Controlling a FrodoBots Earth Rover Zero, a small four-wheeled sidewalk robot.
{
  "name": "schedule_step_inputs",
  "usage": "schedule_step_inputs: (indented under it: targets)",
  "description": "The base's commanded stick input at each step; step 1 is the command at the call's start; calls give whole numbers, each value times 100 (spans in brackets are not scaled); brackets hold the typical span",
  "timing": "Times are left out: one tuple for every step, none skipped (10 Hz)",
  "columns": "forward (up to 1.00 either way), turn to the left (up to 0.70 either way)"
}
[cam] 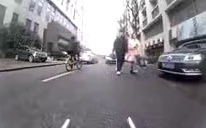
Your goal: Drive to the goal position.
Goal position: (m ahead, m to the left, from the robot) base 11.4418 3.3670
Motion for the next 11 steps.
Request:
schedule_step_inputs:
  targets:
    - [70,-14]
    - [70,-10]
    - [70,-4]
    - [70,0]
    - [70,0]
    - [70,0]
    - [70,0]
    - [70,0]
    - [70,-1]
    - [70,-8]
    - [70,-13]
